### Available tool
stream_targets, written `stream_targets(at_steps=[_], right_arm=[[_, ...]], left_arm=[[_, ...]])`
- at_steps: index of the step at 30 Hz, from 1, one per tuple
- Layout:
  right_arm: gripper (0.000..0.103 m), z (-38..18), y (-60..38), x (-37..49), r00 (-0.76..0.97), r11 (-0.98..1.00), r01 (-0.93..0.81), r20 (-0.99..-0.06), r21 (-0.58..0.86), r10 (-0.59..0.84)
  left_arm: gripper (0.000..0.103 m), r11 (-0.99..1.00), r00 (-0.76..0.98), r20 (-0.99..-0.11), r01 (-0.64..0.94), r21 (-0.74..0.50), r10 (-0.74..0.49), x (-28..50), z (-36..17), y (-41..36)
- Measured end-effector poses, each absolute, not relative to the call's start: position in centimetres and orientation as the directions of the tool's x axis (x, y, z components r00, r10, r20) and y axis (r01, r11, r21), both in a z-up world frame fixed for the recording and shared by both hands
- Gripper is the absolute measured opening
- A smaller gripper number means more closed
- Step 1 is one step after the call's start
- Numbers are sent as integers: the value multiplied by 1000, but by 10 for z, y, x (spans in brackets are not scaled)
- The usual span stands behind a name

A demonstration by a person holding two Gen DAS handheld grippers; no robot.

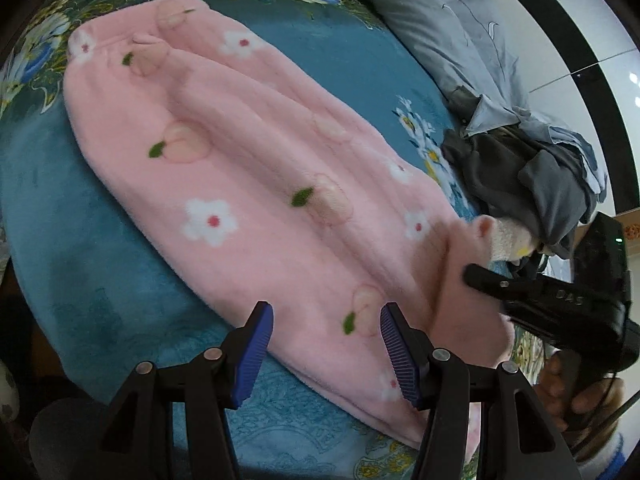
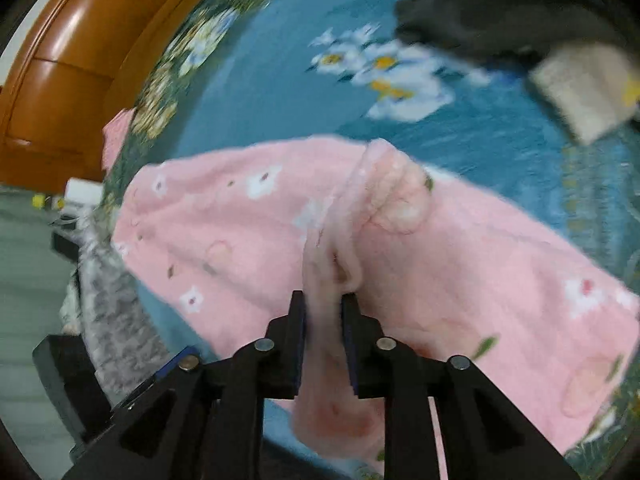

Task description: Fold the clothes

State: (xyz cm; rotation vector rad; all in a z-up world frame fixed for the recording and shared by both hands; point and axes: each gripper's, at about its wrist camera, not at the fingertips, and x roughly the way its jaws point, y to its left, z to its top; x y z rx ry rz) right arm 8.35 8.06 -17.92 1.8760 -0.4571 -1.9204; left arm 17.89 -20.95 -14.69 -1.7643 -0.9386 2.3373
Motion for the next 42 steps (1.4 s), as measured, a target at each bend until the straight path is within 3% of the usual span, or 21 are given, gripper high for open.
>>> stream_targets(at_steps=[3,7,9,13,17,20,23,25,34,39,42], right_arm=[[44,-177,92,81,-9,-802,52,-803,595,-596],[45,-172,133,72,-85,-800,-15,-798,600,-597],[45,-178,136,77,-59,-790,-24,-790,613,-611],[45,-191,143,87,-6,-769,-45,-770,638,-638],[45,-203,150,97,47,-743,-68,-742,666,-669],[45,-203,135,99,74,-528,-128,-523,840,-849],[45,-193,141,87,20,-468,-127,-470,874,-883],[45,-192,151,75,-6,-532,-115,-536,839,-844],[45,-212,177,69,-30,-581,-195,-597,790,-802],[45,-216,181,65,-30,-588,-204,-606,782,-795],[45,-213,180,61,-30,-600,-188,-615,778,-788]], left_arm=[[60,-781,-333,-828,300,-547,452,175,-152,-202],[63,-738,-318,-781,270,-618,538,168,-157,-186],[69,-742,-288,-779,250,-622,556,162,-162,-172],[69,-752,-257,-786,237,-615,562,158,-167,-155],[69,-691,-300,-733,250,-679,611,164,-161,-160],[69,-681,-316,-713,224,-697,626,166,-154,-160],[69,-679,-311,-702,197,-707,641,167,-151,-155],[71,-675,-299,-694,183,-715,655,161,-153,-147],[72,-684,-244,-689,117,-720,683,150,-153,-114],[72,-784,-287,-764,63,-617,578,151,-140,-109],[71,-840,-290,-829,122,-528,479,149,-148,-120]])
